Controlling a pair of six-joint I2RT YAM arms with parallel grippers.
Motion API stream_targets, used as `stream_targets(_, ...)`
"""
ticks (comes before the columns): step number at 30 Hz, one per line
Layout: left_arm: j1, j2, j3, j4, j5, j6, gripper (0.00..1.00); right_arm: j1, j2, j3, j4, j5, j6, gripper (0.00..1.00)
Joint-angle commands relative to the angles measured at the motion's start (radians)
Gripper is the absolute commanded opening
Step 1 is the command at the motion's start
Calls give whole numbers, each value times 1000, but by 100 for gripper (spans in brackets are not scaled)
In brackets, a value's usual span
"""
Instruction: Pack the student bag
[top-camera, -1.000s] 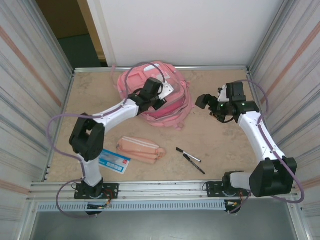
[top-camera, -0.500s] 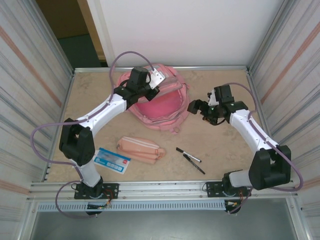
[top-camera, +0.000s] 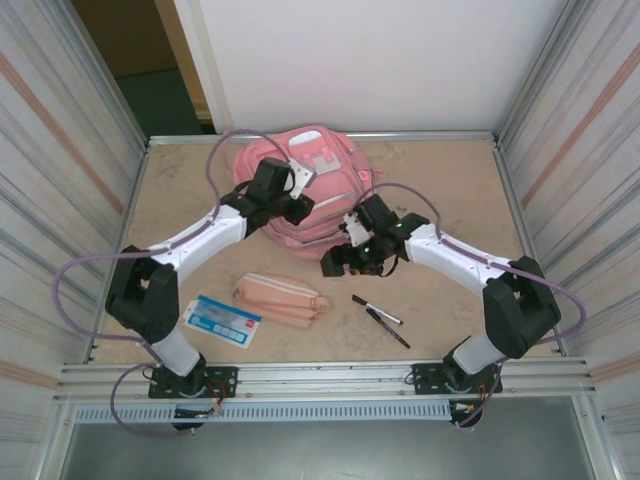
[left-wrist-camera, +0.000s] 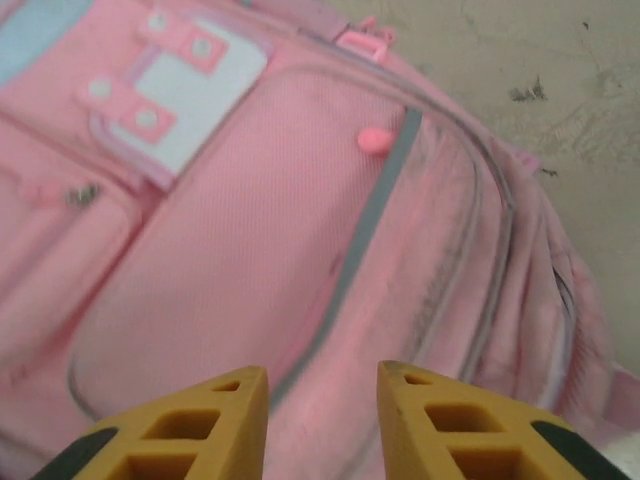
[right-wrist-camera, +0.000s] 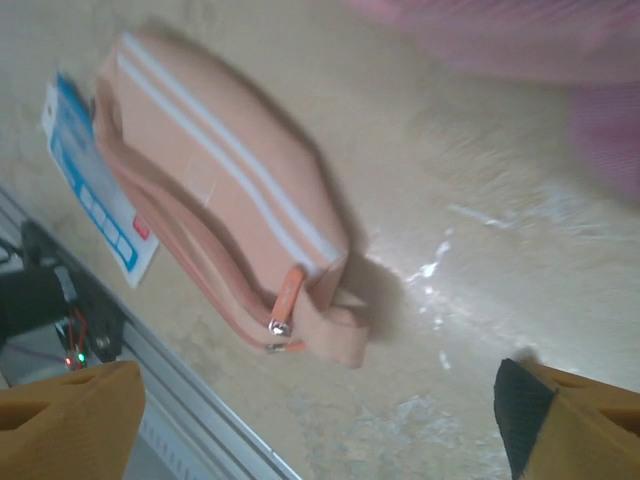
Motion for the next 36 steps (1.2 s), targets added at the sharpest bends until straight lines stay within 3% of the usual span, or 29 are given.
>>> stream_targets(1, 5, -151, -72, -70, 3, -215, 37, 33, 56, 11, -18, -14, -59, 85)
stream_targets(9, 9, -427, -270, -432, -22, -521, 50, 138, 252, 154, -54, 34, -109, 78)
stream_targets(14, 40, -517, -389, -578, 131, -725, 55, 197, 245, 151, -24, 62, -131, 78)
stream_targets(16, 53, -531, -444, -553, 171, -762, 56, 258, 206, 137, -10, 128, -208, 79)
stream_targets(19, 78, -521, -501, -502, 124, -756, 57, 378, 138, 101, 39, 297, -354, 84)
stream_targets(23, 162, -467, -531, -429, 163, -756, 58, 510, 163, 78, 154, 457, -530, 90)
stream_targets(28, 313, -443, -568, -325, 325, -789, 59, 547, 278, 147, 212, 525, -554, 92)
stream_targets(36, 396, -472, -556, -300, 366, -771, 61, 569, 354, 109, 257, 564, -553, 88)
